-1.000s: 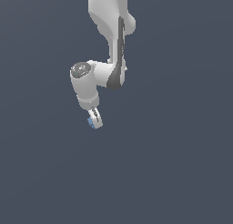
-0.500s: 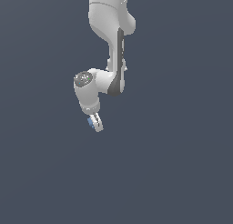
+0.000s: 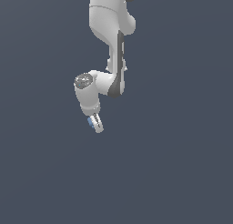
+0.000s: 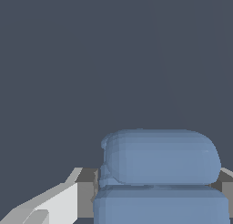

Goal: Pick up the object and move it to a goal position.

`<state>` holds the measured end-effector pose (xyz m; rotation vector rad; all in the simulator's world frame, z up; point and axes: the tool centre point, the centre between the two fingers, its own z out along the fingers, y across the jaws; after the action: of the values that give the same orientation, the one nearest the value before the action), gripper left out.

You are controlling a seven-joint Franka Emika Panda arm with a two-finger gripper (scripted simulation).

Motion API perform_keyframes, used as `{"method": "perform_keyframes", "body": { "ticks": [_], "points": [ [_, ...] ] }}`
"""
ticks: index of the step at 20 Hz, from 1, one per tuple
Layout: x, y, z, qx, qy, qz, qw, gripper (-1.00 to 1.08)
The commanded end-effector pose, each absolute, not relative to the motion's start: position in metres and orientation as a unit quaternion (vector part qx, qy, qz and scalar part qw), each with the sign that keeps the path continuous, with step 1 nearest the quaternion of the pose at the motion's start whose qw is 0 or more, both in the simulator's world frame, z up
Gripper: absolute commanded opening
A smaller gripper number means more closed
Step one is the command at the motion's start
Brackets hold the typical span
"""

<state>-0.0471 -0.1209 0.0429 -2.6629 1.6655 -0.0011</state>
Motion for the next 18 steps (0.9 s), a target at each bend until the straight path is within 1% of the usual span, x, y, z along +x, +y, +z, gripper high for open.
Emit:
{"method": "perform_keyframes", "body": {
  "ticks": [1,10,18],
  "points": [
    [-0.048,-0.121,0.042,-0.848,0.53,0.0,0.0,-1.0],
    [-0.046,-0.121,0.051,-0.848,0.53,-0.001,0.001,-1.0],
    [-0.04,-0.124,0.096,-0.848,0.531,0.0,0.0,-1.0]
  ]
}}
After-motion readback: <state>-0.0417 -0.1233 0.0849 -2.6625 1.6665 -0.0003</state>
